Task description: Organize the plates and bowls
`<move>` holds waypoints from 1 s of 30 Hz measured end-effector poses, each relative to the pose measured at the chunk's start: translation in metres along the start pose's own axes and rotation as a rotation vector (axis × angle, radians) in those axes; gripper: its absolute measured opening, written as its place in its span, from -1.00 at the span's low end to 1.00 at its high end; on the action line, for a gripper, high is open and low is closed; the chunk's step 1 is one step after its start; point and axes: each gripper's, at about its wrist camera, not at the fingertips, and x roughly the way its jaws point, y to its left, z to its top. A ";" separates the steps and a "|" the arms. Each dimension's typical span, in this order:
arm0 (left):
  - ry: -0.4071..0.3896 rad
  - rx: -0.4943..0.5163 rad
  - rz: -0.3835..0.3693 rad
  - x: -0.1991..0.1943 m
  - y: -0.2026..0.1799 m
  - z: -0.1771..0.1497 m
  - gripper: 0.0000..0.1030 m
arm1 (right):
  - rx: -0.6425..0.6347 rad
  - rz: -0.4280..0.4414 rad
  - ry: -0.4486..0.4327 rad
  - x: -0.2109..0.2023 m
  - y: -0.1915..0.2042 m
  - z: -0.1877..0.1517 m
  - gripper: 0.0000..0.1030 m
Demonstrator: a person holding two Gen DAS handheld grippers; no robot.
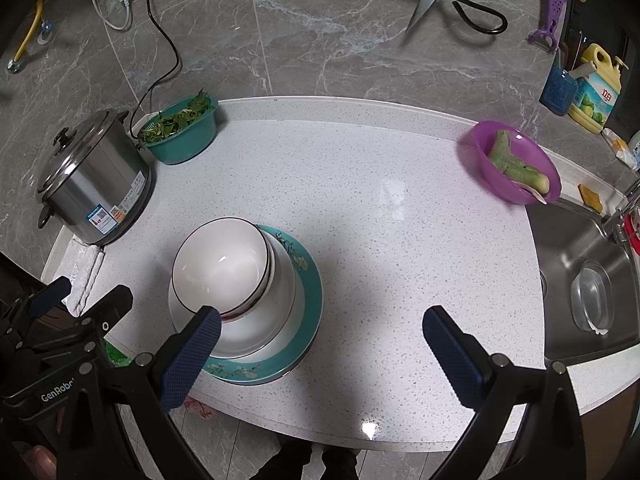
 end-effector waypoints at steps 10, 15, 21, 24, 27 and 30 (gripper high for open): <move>-0.002 0.003 0.003 -0.002 -0.002 -0.001 1.00 | -0.001 0.001 0.000 0.001 -0.001 0.000 1.00; -0.003 0.003 0.003 -0.002 -0.003 -0.002 1.00 | 0.000 0.001 0.000 0.001 0.000 0.000 1.00; -0.003 0.003 0.003 -0.002 -0.003 -0.002 1.00 | 0.000 0.001 0.000 0.000 0.000 0.000 1.00; -0.004 0.004 0.004 -0.002 -0.004 -0.002 1.00 | -0.001 0.001 -0.001 0.001 0.000 0.000 1.00; -0.003 0.005 0.004 -0.002 -0.004 -0.002 1.00 | -0.001 0.001 -0.001 0.001 0.001 0.000 1.00; -0.002 0.005 0.003 -0.001 -0.003 -0.002 1.00 | -0.002 0.001 -0.001 0.001 0.001 0.000 1.00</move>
